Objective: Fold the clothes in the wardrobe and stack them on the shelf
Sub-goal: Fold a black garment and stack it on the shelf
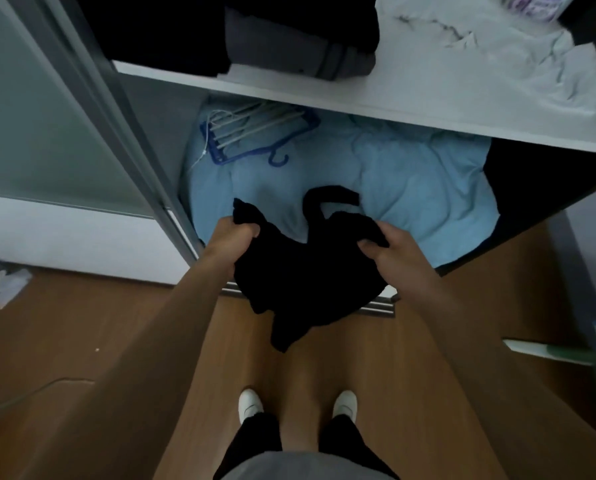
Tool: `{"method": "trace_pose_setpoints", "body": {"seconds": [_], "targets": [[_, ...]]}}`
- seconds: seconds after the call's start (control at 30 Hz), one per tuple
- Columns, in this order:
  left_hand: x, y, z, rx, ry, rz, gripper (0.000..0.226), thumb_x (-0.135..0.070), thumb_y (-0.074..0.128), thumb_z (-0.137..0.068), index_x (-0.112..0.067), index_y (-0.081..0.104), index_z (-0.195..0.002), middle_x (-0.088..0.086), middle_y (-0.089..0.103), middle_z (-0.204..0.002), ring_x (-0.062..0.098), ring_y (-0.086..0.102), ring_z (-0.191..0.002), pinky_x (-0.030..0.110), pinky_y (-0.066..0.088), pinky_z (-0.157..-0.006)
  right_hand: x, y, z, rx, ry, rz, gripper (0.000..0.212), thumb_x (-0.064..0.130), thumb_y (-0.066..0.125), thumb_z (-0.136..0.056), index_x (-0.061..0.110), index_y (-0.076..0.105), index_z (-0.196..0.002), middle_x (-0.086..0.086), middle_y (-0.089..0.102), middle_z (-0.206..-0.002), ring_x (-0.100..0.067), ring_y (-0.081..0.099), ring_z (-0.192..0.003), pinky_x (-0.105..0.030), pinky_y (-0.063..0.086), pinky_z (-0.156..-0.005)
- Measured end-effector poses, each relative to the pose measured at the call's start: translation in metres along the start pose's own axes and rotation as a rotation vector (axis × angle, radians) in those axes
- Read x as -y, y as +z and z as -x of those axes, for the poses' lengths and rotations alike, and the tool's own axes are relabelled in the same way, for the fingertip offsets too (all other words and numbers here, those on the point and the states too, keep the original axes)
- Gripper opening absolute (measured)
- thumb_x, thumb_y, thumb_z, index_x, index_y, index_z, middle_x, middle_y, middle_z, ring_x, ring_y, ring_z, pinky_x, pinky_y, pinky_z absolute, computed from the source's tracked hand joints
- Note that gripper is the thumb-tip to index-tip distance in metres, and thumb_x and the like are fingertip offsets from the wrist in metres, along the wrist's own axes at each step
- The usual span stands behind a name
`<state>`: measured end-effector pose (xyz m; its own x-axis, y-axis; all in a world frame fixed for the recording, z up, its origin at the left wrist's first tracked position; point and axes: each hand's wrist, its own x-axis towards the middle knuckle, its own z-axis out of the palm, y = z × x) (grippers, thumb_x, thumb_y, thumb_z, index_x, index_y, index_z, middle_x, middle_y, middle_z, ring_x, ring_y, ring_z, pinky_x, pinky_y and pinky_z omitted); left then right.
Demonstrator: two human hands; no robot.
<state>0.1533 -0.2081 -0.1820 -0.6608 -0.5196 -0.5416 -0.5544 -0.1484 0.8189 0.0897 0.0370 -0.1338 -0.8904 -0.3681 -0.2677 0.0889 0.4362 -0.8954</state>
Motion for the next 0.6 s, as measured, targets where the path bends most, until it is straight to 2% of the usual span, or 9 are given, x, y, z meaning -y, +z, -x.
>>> {"method": "trace_pose_setpoints", "body": {"seconds": [0.07,0.13,0.23,0.33,0.43,0.5,0.6], "targets": [[0.011,-0.001,0.003,0.016,-0.008,-0.028,0.020,-0.008,0.056,-0.088,-0.008,0.059,-0.108,0.011,0.067,-0.087,0.024,0.066,-0.077,0.027,0.049,-0.060,0.010,0.000,0.004,0.023,-0.046,-0.050,0.020,0.002,0.055,-0.099,0.014,0.068,-0.107,0.011,0.073,-0.076,-0.006,0.069,-0.070,-0.013,0.052,-0.062],[0.014,-0.002,0.006,0.034,-0.021,-0.013,0.022,-0.011,0.055,-0.088,-0.008,0.059,-0.110,0.013,0.068,-0.093,0.026,0.067,-0.081,0.028,0.053,-0.066,0.022,-0.005,0.006,0.033,-0.097,-0.100,0.021,0.000,0.052,-0.099,0.015,0.068,-0.101,0.009,0.071,-0.067,-0.006,0.068,-0.061,-0.018,0.054,-0.059],[0.003,-0.007,0.014,0.015,-0.057,0.134,0.029,-0.017,0.055,-0.081,-0.008,0.062,-0.107,0.016,0.069,-0.095,0.032,0.068,-0.084,0.034,0.055,-0.071,0.038,-0.018,0.008,-0.001,-0.160,-0.194,0.019,0.001,0.051,-0.100,0.010,0.066,-0.106,0.000,0.072,-0.069,-0.011,0.069,-0.065,-0.020,0.055,-0.064],[-0.018,-0.011,0.020,-0.007,-0.031,0.333,0.033,-0.026,0.059,-0.075,-0.009,0.067,-0.102,0.015,0.072,-0.089,0.033,0.071,-0.082,0.035,0.056,-0.069,0.043,-0.037,0.011,-0.097,-0.196,-0.273,0.017,0.002,0.051,-0.100,0.008,0.066,-0.099,0.000,0.070,-0.068,-0.010,0.066,-0.064,-0.020,0.054,-0.065],[-0.043,-0.016,0.020,-0.065,0.028,0.548,0.038,-0.034,0.062,-0.081,-0.009,0.070,-0.109,0.013,0.076,-0.094,0.030,0.074,-0.088,0.038,0.061,-0.076,0.044,-0.068,0.011,-0.291,-0.171,-0.520,0.022,-0.003,0.046,-0.098,0.009,0.062,-0.089,0.003,0.064,-0.062,-0.006,0.060,-0.058,-0.018,0.051,-0.060],[-0.055,-0.014,0.020,-0.102,0.070,0.637,0.033,-0.035,0.060,-0.089,-0.010,0.071,-0.108,0.009,0.077,-0.089,0.026,0.074,-0.086,0.035,0.061,-0.070,0.044,-0.089,0.008,-0.361,-0.136,-0.695,0.025,-0.006,0.046,-0.094,0.013,0.059,-0.086,0.003,0.063,-0.062,-0.008,0.058,-0.058,-0.022,0.051,-0.058],[-0.065,-0.004,0.026,-0.062,0.121,0.670,0.033,-0.034,0.060,-0.093,-0.008,0.070,-0.111,0.012,0.078,-0.092,0.027,0.075,-0.087,0.036,0.061,-0.069,0.034,-0.105,0.002,-0.404,-0.110,-0.623,0.020,-0.001,0.048,-0.092,0.014,0.060,-0.087,0.000,0.061,-0.065,-0.012,0.056,-0.059,-0.027,0.049,-0.060]]}}
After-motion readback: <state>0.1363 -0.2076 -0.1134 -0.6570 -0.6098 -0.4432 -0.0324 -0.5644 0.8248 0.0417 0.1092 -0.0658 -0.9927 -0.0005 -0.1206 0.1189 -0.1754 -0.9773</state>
